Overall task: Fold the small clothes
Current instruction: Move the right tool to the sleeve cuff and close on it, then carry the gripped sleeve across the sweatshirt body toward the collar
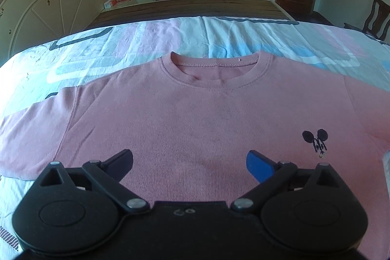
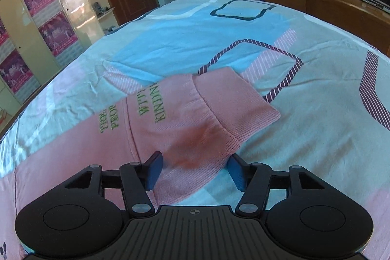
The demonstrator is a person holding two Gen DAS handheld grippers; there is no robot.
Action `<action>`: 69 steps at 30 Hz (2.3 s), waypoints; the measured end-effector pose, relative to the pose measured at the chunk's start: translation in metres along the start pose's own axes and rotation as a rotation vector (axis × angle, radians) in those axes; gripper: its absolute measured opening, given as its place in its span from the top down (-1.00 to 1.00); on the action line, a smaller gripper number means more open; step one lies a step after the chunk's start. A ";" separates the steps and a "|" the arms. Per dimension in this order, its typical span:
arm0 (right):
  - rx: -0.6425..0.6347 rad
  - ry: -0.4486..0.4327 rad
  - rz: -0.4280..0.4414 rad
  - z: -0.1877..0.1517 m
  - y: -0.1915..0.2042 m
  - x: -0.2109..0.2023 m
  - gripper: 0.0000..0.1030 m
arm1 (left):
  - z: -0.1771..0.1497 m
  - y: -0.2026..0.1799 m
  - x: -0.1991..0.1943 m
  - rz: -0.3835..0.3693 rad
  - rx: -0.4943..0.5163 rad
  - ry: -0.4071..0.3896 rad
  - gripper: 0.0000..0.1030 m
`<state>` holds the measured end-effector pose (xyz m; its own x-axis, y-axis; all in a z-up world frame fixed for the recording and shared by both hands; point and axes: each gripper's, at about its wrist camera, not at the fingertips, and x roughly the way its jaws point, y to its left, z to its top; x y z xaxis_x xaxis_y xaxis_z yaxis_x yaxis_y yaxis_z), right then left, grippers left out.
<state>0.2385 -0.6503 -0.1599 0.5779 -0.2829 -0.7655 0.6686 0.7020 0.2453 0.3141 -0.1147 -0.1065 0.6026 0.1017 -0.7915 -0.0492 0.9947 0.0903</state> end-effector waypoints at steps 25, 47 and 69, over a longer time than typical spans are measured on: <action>-0.646 -0.081 0.633 -0.109 0.279 -0.083 0.91 | 0.012 0.052 -0.008 0.001 -0.075 -0.055 -0.80; -0.788 -0.026 0.465 -0.169 0.236 -0.105 -0.58 | -0.005 -0.044 0.014 -0.338 0.252 -0.048 -0.45; -0.607 0.019 0.305 -0.151 0.184 -0.060 -0.57 | 0.022 -0.023 0.049 -0.336 -0.070 -0.203 0.81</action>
<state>0.2564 -0.4051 -0.1593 0.6871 -0.0060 -0.7265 0.0920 0.9926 0.0787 0.3624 -0.1332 -0.1343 0.7395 -0.2279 -0.6334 0.1277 0.9714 -0.2004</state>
